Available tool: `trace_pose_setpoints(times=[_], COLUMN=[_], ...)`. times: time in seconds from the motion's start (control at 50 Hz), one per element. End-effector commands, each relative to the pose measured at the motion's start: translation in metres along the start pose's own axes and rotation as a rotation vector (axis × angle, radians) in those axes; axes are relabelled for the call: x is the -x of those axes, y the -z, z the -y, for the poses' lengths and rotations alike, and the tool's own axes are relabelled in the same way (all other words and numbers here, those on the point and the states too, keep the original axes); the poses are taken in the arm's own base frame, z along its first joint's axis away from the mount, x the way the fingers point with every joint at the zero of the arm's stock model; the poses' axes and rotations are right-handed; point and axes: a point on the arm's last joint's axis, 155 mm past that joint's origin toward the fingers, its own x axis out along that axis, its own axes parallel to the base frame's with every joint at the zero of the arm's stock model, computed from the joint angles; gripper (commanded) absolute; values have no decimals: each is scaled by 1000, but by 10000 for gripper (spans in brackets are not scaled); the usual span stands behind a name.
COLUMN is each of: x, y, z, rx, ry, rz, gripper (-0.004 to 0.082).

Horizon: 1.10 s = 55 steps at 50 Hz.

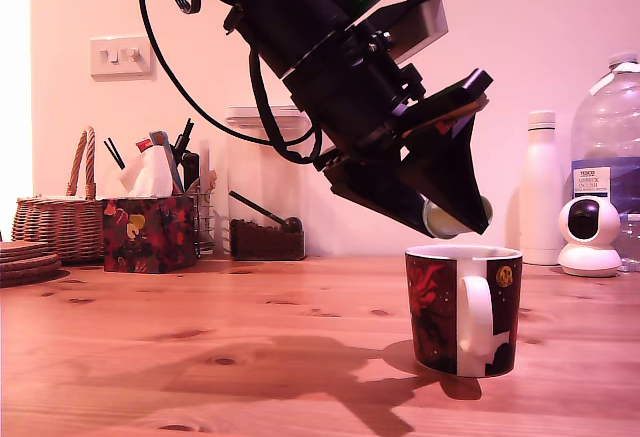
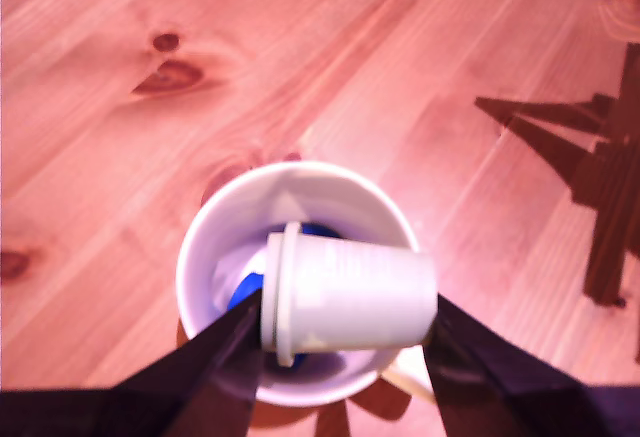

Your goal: Pick up the coffee capsules from the table one by one and drop them inside the nearest coffee cup

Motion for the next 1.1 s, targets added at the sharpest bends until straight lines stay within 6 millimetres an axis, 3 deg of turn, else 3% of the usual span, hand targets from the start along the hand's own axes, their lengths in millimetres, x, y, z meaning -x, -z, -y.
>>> trace_pose_setpoints(times=[0.0, 0.42, 1.08], x=[9, 26, -4], y=[-15, -24, 3], z=[-3, -7, -14], rx=[3, -16, -31], ry=[-6, -1, -11], rz=[29, -52, -280], gripper=[377, 377, 377])
